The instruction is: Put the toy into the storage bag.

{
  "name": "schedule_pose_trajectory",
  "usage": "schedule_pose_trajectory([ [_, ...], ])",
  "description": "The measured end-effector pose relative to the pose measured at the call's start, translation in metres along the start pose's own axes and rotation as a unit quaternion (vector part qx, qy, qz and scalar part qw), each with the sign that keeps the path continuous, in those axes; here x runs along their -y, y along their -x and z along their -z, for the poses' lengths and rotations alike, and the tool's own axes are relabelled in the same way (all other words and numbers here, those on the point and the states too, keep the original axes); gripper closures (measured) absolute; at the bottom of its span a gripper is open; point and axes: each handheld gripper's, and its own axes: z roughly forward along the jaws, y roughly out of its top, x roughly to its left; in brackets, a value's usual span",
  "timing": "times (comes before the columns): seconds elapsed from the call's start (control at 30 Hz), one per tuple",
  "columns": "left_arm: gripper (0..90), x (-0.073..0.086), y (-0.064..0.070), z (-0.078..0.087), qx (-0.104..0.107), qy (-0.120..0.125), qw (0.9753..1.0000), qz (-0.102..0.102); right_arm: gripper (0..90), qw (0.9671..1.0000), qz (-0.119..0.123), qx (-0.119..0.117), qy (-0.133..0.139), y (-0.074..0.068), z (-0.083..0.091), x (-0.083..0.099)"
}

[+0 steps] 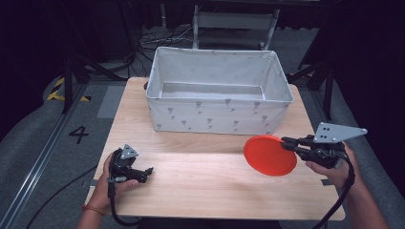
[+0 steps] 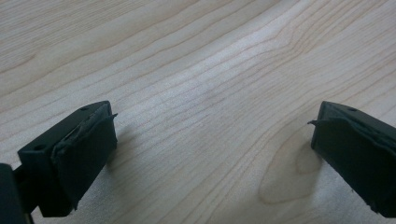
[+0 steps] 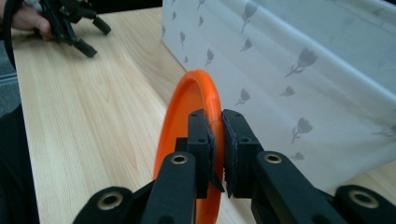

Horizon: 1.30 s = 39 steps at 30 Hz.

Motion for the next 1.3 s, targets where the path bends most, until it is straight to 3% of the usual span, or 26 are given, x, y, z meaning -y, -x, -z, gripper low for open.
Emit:
schedule_pose_trajectory([
  [0.23,0.5,0.000,0.000,0.000,0.000,0.000,1.0000,0.000,82.5,0.9998,0.008,0.015,0.008,0.007,0.014,-0.015],
  [0.63,0.5,0.000,0.000,0.000,0.000,0.000,1.0000,0.000,82.5,0.9986,0.039,0.037,0.001,0.015,0.031,-0.060],
  [1.07,0.5,0.000,0.000,0.000,0.000,0.000,1.0000,0.000,82.5,0.9972,0.053,0.053,0.002,0.039,0.039,-0.108],
  [1.13,0.5,0.000,0.000,0.000,0.000,0.000,1.0000,0.000,82.5,0.9964,0.057,0.062,0.002,0.047,0.039,-0.121],
  [1.3,0.5,0.000,0.000,0.000,0.000,0.000,1.0000,0.000,82.5,0.9962,0.053,0.070,0.007,0.059,0.038,-0.133],
])
